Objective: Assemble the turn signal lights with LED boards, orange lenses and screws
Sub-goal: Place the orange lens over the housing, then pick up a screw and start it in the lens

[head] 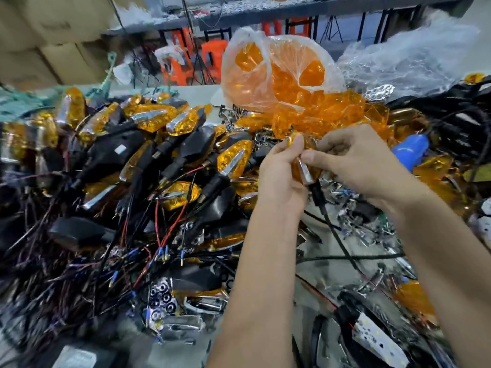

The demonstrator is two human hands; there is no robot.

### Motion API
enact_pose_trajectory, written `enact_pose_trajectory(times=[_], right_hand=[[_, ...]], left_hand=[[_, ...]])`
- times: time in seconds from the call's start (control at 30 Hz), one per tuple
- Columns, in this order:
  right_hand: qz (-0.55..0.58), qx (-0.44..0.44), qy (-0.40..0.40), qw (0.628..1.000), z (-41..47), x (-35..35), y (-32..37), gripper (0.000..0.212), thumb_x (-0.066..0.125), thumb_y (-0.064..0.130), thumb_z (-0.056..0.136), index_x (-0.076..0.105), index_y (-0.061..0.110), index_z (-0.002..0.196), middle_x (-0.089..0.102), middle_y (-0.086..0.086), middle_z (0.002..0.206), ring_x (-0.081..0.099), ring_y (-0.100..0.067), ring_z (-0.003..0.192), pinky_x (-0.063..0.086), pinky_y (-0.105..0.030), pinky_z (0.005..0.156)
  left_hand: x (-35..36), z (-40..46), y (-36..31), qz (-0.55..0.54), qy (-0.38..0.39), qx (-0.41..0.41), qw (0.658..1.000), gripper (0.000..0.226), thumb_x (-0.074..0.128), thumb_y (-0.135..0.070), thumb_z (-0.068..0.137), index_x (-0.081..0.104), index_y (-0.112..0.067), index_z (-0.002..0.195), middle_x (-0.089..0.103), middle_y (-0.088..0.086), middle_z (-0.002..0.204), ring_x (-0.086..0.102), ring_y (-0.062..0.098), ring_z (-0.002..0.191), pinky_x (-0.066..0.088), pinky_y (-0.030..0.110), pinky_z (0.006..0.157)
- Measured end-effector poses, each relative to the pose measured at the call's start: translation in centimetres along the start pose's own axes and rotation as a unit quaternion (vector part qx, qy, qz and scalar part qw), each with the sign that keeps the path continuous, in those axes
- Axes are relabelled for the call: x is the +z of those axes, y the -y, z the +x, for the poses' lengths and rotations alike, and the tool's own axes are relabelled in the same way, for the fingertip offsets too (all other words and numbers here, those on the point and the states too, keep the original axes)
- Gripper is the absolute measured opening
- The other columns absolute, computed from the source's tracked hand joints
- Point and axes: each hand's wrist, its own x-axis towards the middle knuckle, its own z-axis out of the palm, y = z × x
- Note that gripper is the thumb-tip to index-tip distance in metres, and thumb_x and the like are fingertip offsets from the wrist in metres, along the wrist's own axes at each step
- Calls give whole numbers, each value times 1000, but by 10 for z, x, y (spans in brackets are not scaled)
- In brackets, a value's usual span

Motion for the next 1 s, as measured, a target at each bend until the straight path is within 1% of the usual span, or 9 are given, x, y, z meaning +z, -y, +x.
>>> enact_pose_trajectory(times=[0.17, 0.27, 0.33, 0.43, 0.53, 0.67, 0.8, 0.9, 1.0], right_hand=[[209, 88, -54, 972, 7, 13, 15, 31, 78, 31, 92, 72, 2, 83, 60, -11, 63, 53, -12, 47, 43, -21, 42], [393, 121, -62, 909, 34, 13, 46, 19, 74, 25, 96, 69, 10, 84, 62, -2, 68, 49, -7, 48, 43, -18, 42], [484, 124, -52, 865, 52, 21, 69, 20, 72, 23, 97, 66, 11, 83, 57, -3, 77, 48, -6, 49, 43, -15, 45], [537, 120, -24, 835, 69, 53, 99, 22, 69, 23, 100, 62, 8, 86, 58, -7, 81, 52, -7, 46, 47, -16, 47], [505, 100, 33, 857, 77, 98, 125, 18, 64, 22, 104, 61, 10, 91, 67, -2, 65, 54, -13, 54, 50, -21, 52], [286, 65, 24, 956, 89, 150, 135, 20, 71, 25, 99, 69, 5, 101, 58, -10, 82, 53, -24, 69, 47, -39, 69], [196, 96, -20, 976, 103, 168, 131, 27, 77, 28, 93, 53, 19, 83, 56, -3, 88, 58, -23, 86, 58, -48, 91], [162, 64, -28, 984, 106, 171, 127, 37, 78, 27, 92, 62, 24, 125, 58, -1, 118, 61, -26, 113, 55, -47, 101], [172, 30, -20, 984, 101, 168, 126, 41, 75, 31, 93, 60, 26, 131, 60, -4, 131, 63, -28, 117, 56, -50, 99]], left_hand=[[6, -16, -20, 231, 40, 35, 972, 46, 56, -56, 102, 68, -14, 117, 76, 9, 112, 73, 27, 103, 59, 51, 96], [2, -36, -47, 290, 78, 11, 954, 50, 54, -53, 104, 62, -7, 123, 76, 5, 86, 70, 20, 65, 60, 32, 61], [-14, -47, -76, 338, 38, 57, 939, 31, 56, -36, 107, 58, -6, 117, 71, 0, 71, 53, 12, 47, 42, 20, 41], [-43, -62, -133, 404, -63, 165, 898, 16, 56, -22, 107, 64, -15, 95, 67, -7, 60, 42, 7, 42, 31, 18, 37], [-79, -69, -174, 547, -222, 254, 766, 18, 61, -23, 103, 71, -24, 88, 71, -10, 63, 59, 5, 59, 49, 28, 64], [-118, -62, -181, 604, -427, 293, 606, 20, 59, -25, 104, 76, -19, 112, 77, 6, 104, 69, 26, 105, 39, 28, 78], [-121, -53, -164, 584, -459, 342, 576, 17, 57, -25, 105, 73, -21, 107, 74, 5, 97, 57, 28, 109, 28, 25, 75], [-117, -51, -153, 583, -470, 347, 565, 11, 62, -22, 100, 71, -25, 106, 68, 5, 109, 48, 30, 113, 36, 32, 83], [-110, -53, -146, 550, -482, 361, 578, 15, 66, -17, 94, 71, -25, 106, 55, 6, 122, 43, 31, 121, 44, 40, 98]])
